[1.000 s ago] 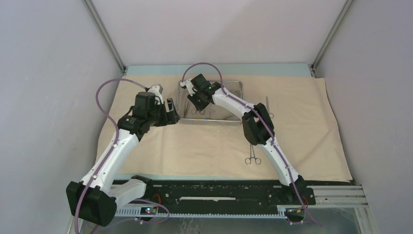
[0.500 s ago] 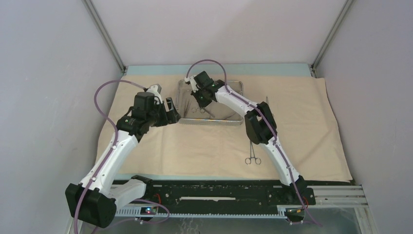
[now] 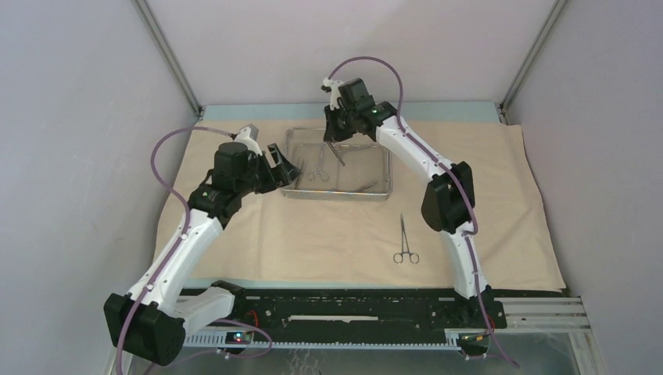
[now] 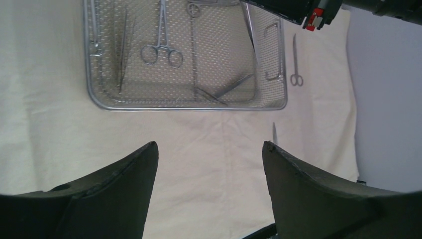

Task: Open and lay out the surgical kit
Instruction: Pick up the medical item from the container, then place the medical item in the surgical kit.

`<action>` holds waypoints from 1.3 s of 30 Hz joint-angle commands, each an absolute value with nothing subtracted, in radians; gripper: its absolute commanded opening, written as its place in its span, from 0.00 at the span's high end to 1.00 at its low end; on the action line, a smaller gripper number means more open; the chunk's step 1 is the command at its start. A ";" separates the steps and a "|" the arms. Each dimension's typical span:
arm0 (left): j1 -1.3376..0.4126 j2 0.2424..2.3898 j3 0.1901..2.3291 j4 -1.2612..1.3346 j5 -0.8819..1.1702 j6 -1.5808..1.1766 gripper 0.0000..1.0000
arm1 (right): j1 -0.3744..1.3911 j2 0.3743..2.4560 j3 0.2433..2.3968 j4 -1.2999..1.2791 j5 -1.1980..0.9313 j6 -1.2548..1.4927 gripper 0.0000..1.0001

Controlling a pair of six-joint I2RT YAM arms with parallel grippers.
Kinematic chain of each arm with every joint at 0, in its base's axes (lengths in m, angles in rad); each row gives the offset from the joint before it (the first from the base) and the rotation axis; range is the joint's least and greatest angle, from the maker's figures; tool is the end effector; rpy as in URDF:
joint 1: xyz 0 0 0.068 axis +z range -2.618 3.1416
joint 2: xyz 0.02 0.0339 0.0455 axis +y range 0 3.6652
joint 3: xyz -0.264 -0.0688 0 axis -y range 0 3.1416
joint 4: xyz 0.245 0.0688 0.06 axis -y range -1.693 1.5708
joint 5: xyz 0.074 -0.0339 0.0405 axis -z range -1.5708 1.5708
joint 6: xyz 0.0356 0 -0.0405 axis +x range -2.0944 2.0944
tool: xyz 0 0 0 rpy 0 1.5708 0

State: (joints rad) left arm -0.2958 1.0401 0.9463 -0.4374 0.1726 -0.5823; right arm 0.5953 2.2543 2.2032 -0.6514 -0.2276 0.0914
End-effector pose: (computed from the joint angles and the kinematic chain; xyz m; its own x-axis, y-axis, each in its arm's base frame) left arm 0.2182 -0.0729 0.3227 -0.6405 -0.3712 -0.6723 0.0917 0.8322 -0.5468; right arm 0.4239 0.2968 0.2954 -0.5956 -0.2960 -0.7467 -0.6372 0.7402 0.2148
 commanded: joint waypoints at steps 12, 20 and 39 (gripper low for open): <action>-0.452 1.192 1.005 -0.249 0.099 -0.676 0.26 | 0.642 1.988 1.951 -0.483 -0.344 0.564 0.99; -0.511 1.263 1.038 -0.248 0.049 -0.664 0.37 | 0.668 1.900 1.816 -0.381 -0.327 0.689 0.99; -0.535 1.315 1.063 -0.283 0.003 -0.635 1.00 | 0.697 1.871 1.768 -0.385 -0.281 0.706 0.85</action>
State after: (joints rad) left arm -0.5289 1.3151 0.9890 -0.2798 0.0303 -0.6624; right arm 0.6815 1.9526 1.7733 -0.4080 -0.2993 0.7097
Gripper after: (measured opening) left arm 0.020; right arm 0.066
